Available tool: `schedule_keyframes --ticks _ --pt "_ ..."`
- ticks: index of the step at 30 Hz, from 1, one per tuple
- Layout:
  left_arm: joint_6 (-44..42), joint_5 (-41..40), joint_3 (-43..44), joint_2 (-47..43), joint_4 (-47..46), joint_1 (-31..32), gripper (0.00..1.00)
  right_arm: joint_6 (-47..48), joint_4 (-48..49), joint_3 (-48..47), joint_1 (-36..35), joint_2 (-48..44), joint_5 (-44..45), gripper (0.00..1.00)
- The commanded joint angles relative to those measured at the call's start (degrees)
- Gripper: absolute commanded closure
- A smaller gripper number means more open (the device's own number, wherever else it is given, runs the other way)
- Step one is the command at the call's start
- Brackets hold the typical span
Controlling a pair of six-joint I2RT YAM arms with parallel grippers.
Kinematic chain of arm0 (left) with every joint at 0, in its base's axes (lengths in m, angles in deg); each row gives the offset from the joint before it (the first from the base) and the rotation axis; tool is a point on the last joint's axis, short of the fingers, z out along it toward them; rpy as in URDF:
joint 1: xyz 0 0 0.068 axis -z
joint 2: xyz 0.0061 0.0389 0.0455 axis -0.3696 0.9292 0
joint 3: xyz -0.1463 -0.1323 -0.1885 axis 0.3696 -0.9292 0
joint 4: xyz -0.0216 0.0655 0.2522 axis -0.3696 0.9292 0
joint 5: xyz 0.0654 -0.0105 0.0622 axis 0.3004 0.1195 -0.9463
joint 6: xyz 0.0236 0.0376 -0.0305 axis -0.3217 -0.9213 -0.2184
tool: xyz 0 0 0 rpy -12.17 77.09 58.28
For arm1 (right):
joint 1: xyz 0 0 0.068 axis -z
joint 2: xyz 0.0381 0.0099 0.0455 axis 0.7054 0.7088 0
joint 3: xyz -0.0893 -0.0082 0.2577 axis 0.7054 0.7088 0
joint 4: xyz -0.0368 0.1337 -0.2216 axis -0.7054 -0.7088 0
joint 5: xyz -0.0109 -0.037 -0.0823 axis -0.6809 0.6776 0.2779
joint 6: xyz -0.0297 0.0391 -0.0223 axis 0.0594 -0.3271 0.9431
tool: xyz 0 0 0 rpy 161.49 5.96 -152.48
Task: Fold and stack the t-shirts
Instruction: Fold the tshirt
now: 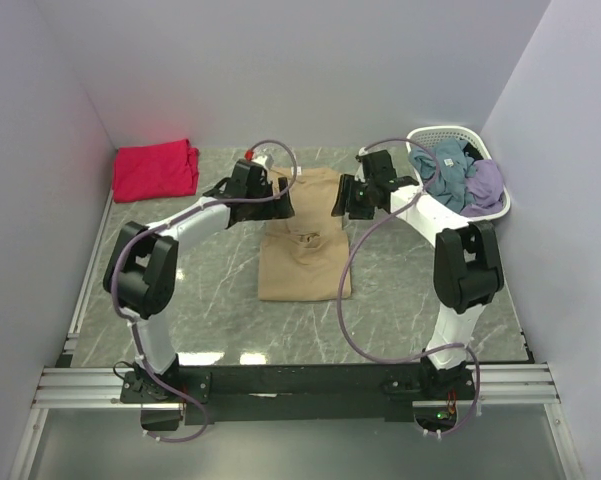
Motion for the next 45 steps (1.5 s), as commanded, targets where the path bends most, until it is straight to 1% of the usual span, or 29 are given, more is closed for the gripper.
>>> schedule_keyframes --ticks 1,4,7,8,11,14,15,17,20,24,26,28,32,37,43,45 --pt "-1.7 8.6 2.1 -6.2 -0.4 0.3 0.06 0.9 -0.4 0.4 -1.0 -6.2 -6.4 0.39" --pt "0.1 13.9 0.7 -6.6 -0.8 0.5 0.07 0.4 -0.5 3.8 -1.9 -7.7 -8.8 0.39" --pt "1.4 21.4 -1.9 -6.3 -2.1 1.0 0.07 -0.2 0.0 6.8 -3.4 -9.6 -9.3 0.4" --pt "1.5 25.9 -3.1 -5.5 -2.7 1.4 0.07 -0.5 0.0 7.6 -3.8 -10.9 -8.3 0.4" --pt "1.1 33.3 -4.6 -2.8 -3.9 2.7 0.09 -1.6 -0.1 11.2 -3.9 -14.3 -2.1 0.4" --pt "-0.3 33.9 -5.2 -0.6 -3.5 4.4 0.09 -1.9 -2.0 11.9 -3.6 -17.2 5.3 0.39" --pt "-0.2 33.5 -5.3 -0.4 -3.7 4.8 0.09 -1.9 -3.2 11.8 -3.6 -17.9 6.6 0.39" --pt "0.1 35.0 -5.8 0.8 -5.0 5.2 0.09 -2.2 -3.9 11.4 -3.4 -19.6 9.2 0.39" --pt "0.8 36.4 -5.3 2.2 -6.1 5.6 0.09 -2.1 -5.4 10.5 -3.4 -21.0 10.5 0.38" --pt "1.3 33.8 -3.9 3.7 -6.5 5.7 0.09 -1.9 -5.8 10.3 -3.2 -21.7 10.9 0.37" --pt "1.2 30.0 -2.8 4.3 -6.6 5.6 0.09 -1.9 -5.6 10.8 -3.2 -21.9 10.5 0.37" --pt "0.6 27.9 -1.6 4.9 -6.2 5.7 0.08 -1.8 -4.9 11.6 -3.1 -21.7 9.5 0.37" --pt "0.2 22.6 3.3 7.4 -5.1 5.6 0.08 -1.7 -4.0 13.2 -3.1 -21.1 8.1 0.37" --pt "-1.6 15.7 8.0 9.3 -1.5 5.6 0.08 -1.9 -3.3 15.8 -3.1 -21.5 7.0 0.37" --pt "-1.7 4.4 7.4 8.9 0.2 5.3 0.08 -2.4 -2.4 18.6 -3.1 -22.7 6.1 0.37" --pt "-1.5 2.2 5.6 5.7 -1.0 5.4 0.07 -2.4 -2.2 19.5 -3.1 -23.4 5.5 0.37"
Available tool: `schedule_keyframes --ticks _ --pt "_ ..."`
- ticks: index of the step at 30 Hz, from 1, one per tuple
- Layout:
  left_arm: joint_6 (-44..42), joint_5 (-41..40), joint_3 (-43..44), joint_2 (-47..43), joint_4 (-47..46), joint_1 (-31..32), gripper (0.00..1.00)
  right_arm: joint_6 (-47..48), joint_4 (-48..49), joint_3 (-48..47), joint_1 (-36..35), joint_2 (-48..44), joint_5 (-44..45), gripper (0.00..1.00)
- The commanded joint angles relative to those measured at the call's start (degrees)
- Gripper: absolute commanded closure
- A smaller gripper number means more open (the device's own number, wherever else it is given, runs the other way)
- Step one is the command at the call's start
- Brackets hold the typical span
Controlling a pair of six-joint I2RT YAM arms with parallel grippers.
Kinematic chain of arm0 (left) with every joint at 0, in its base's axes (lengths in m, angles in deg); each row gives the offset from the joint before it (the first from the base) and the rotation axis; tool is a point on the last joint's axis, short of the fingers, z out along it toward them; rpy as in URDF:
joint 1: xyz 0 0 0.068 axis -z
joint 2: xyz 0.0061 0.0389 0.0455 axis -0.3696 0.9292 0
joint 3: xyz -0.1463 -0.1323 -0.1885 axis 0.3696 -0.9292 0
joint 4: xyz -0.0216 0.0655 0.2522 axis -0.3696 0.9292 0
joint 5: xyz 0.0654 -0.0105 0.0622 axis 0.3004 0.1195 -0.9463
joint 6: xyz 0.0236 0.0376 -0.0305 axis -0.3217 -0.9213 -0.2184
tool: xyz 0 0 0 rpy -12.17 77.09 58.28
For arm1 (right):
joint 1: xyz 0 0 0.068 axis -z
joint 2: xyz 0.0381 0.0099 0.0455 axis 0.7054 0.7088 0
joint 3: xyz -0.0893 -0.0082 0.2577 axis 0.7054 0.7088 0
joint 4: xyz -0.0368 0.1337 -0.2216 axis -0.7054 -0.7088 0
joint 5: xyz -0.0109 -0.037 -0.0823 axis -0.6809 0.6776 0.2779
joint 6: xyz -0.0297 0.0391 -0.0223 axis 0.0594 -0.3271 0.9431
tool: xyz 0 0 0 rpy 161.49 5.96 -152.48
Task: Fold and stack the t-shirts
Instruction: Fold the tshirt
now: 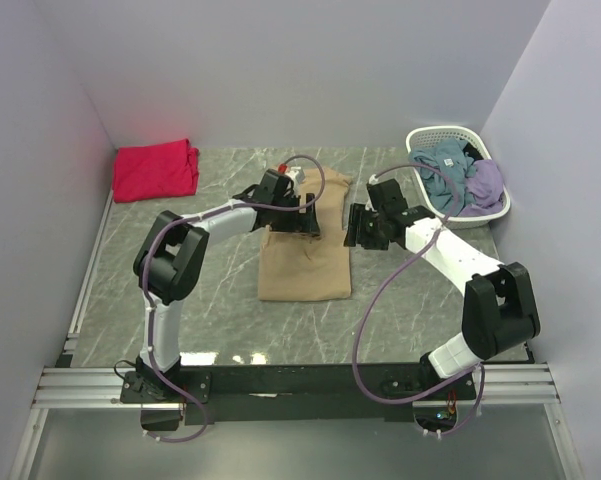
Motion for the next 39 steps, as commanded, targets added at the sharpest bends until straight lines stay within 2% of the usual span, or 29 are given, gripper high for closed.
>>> schedule_keyframes --ticks 1,6,9,18,24,32,39 --pt "-0.8 -10.8 -2.2 -4.7 -0.2 -0.3 0.07 0.0 2.2 1.6 0.4 -3.8 -1.5 0.36" --pt "-0.3 -14.1 -5.9 -14.8 0.4 0.3 0.06 0.4 2.3 4.0 0.4 -5.8 -2.1 0.35" --pt "1.4 -16.1 -11.4 -21.7 -0.4 0.5 0.03 0.8 2.2 5.9 0.3 -6.8 -2.3 0.35" --pt "9.1 -16.1 -38.3 -35.6 -9.0 0.6 0.02 -0.4 4.3 14.4 0.7 -12.5 -0.6 0.3" --pt "13.6 -16.1 -50.2 -42.7 -15.4 0.6 0.01 -2.3 9.0 20.7 1.2 -13.2 -3.4 0.28" --pt "15.5 -16.1 -59.2 -50.6 -17.8 0.5 0.01 -4.6 16.6 26.0 1.2 -11.7 -10.0 0.3" --pt "15.2 -12.7 -61.2 -48.7 -23.5 0.6 0.01 -6.2 21.9 29.0 1.2 -8.8 -16.4 0.32"
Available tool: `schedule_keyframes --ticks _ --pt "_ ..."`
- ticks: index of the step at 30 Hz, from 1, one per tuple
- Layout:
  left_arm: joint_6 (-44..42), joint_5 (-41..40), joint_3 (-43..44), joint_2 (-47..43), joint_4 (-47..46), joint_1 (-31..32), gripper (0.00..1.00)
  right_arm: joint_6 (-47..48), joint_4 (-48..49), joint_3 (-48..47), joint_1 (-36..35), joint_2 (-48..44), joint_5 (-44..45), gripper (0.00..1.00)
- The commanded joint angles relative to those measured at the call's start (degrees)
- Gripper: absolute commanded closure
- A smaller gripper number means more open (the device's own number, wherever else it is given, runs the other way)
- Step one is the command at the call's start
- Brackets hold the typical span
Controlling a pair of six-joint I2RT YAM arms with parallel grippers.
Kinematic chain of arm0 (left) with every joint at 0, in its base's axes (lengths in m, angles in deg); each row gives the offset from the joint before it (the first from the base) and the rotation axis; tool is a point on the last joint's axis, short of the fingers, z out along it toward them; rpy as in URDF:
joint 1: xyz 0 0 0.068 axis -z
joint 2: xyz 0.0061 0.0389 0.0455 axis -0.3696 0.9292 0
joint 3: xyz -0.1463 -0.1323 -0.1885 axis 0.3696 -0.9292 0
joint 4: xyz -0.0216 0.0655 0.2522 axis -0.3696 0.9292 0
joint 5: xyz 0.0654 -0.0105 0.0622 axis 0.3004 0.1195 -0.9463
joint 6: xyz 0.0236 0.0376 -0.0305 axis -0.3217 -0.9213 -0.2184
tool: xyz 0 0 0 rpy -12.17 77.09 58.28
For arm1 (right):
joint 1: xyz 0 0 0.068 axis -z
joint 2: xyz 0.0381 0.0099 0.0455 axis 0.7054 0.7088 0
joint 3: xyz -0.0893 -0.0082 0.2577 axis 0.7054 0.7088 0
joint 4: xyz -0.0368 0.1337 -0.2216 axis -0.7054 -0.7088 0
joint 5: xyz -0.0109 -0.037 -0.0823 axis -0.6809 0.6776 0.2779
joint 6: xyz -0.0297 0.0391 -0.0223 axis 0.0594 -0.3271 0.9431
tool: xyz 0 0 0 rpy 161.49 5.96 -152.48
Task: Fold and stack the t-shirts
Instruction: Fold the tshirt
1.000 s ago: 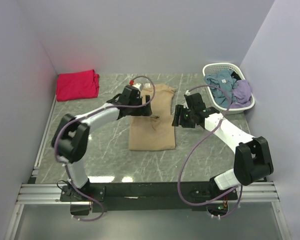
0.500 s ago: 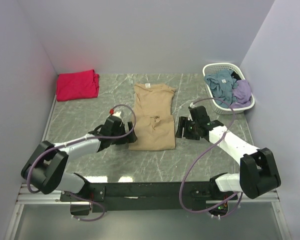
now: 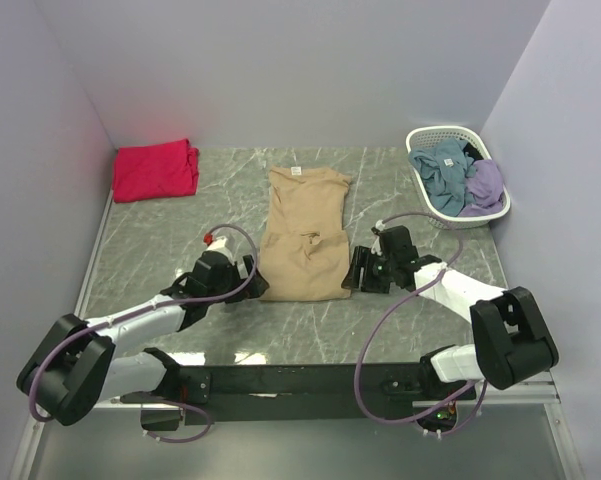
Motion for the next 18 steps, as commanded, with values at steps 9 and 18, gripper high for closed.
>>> schedule_keyframes --ticks 9,18 --pt "3.0 13.6 -1.3 12.1 -18.5 0.2 0.07 -4.0 10.6 5.5 0.2 3.2 -8.7 0.34" --pt "4.6 13.6 -5.4 8.6 -14.6 0.6 0.11 -5.9 13.5 8.4 0.3 4.0 -10.2 0.38"
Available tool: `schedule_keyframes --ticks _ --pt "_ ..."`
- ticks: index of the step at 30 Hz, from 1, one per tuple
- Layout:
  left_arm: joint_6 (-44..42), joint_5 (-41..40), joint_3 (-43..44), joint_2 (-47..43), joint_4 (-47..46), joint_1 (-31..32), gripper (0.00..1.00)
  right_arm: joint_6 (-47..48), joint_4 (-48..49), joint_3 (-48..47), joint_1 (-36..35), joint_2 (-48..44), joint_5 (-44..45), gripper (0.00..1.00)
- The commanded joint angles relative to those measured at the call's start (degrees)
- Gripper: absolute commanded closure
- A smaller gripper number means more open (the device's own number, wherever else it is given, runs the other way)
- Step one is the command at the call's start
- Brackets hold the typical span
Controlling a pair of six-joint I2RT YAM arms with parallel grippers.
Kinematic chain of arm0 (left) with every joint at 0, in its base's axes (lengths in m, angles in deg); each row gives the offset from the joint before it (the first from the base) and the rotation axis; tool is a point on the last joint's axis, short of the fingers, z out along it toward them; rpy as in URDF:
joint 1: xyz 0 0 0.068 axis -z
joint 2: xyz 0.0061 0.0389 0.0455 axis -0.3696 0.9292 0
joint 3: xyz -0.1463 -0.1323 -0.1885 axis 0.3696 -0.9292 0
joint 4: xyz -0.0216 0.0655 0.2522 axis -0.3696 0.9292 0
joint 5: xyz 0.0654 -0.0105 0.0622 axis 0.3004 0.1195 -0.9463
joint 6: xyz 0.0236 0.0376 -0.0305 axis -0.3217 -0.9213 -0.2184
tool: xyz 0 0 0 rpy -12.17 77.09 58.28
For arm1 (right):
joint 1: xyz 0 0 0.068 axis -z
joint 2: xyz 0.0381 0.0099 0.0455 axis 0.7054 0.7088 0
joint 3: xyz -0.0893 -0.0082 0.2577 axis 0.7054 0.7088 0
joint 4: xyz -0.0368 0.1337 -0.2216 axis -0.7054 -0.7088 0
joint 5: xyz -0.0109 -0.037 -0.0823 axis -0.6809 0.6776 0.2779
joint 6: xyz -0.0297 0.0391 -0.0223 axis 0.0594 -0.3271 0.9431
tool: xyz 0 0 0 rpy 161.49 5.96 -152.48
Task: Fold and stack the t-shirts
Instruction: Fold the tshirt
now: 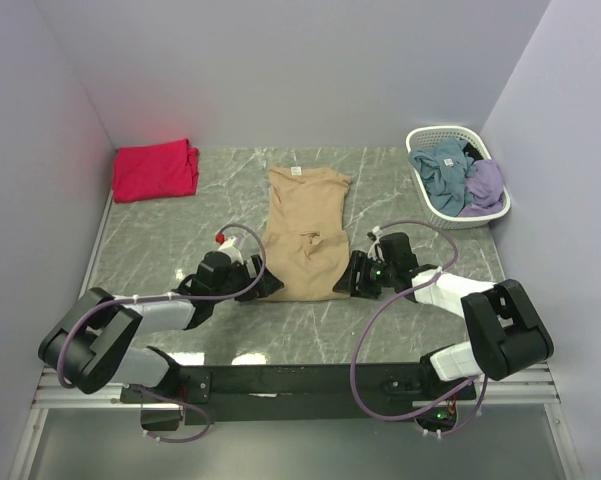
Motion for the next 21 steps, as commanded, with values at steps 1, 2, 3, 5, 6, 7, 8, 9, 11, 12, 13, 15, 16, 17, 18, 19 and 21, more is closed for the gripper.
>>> schedule_keyframes --ticks 1,2,3,5,6,7,8,9,11,12,13,15,16,17,18,19,21 --pt "0.9 0.6 -3.3 -3.0 7.7 0.6 0.12 -1.2 0.6 3.0 0.2 0.7 0.4 0.39" --pt "0.9 0.3 -3.8 -3.9 8.6 0.6 0.12 -1.5 0.9 3.2 0.2 0.8 0.5 0.39" --pt "0.9 -0.1 -4.1 -5.4 10.3 0.8 0.12 -1.5 0.9 3.2 0.2 0.8 0.5 0.39" --pt "1.0 -1.2 -4.7 -6.7 11.6 0.8 0.12 -1.5 0.3 2.9 0.1 1.2 1.2 0.39" --pt "1.0 -1.5 -5.0 -7.5 11.8 0.9 0.12 -1.5 0.3 2.8 0.2 1.3 1.4 0.39" --pt "1.0 -2.0 -5.3 -7.7 11.8 0.9 0.13 -1.5 0.3 2.7 0.2 1.6 1.3 0.39" --pt "1.1 -2.4 -5.3 -7.7 11.5 0.9 0.13 -1.6 0.1 2.4 0.2 2.3 1.5 0.41" --pt "1.0 -2.5 -5.1 -7.3 11.1 0.8 0.15 -1.8 0.2 2.3 0.1 2.5 1.5 0.44" --pt "1.2 -3.8 -3.9 -6.1 11.1 0.8 0.16 -1.7 0.0 1.9 0.2 3.3 1.5 0.46" --pt "1.1 -4.2 -3.7 -4.7 10.9 0.9 0.17 -1.5 -0.3 1.8 0.2 3.2 1.7 0.47" --pt "1.3 -4.5 -3.5 -3.9 10.4 0.9 0.17 -1.5 -0.6 1.7 0.1 3.4 2.0 0.47" --pt "1.7 -4.7 -3.4 -2.1 8.7 0.9 0.19 -1.5 -0.9 1.7 0.2 3.1 2.3 0.47" --pt "2.2 -4.8 -3.4 -1.5 8.2 0.9 0.19 -1.5 -0.9 1.7 0.3 2.9 2.3 0.47" --pt "2.3 -4.7 -3.1 -0.8 7.3 0.9 0.2 -1.5 -1.1 1.7 0.3 2.9 2.4 0.47" --pt "2.5 -4.7 -3.0 0.3 6.9 0.9 0.23 -1.4 -1.1 1.6 0.2 2.8 2.7 0.47" --pt "2.7 -4.7 -2.9 0.7 6.6 0.8 0.24 -1.2 -1.1 1.4 0.2 2.9 2.8 0.47" --pt "2.9 -4.3 -2.9 1.9 6.1 0.8 0.35 -1.3 -1.1 1.4 0.2 3.0 2.8 0.47"
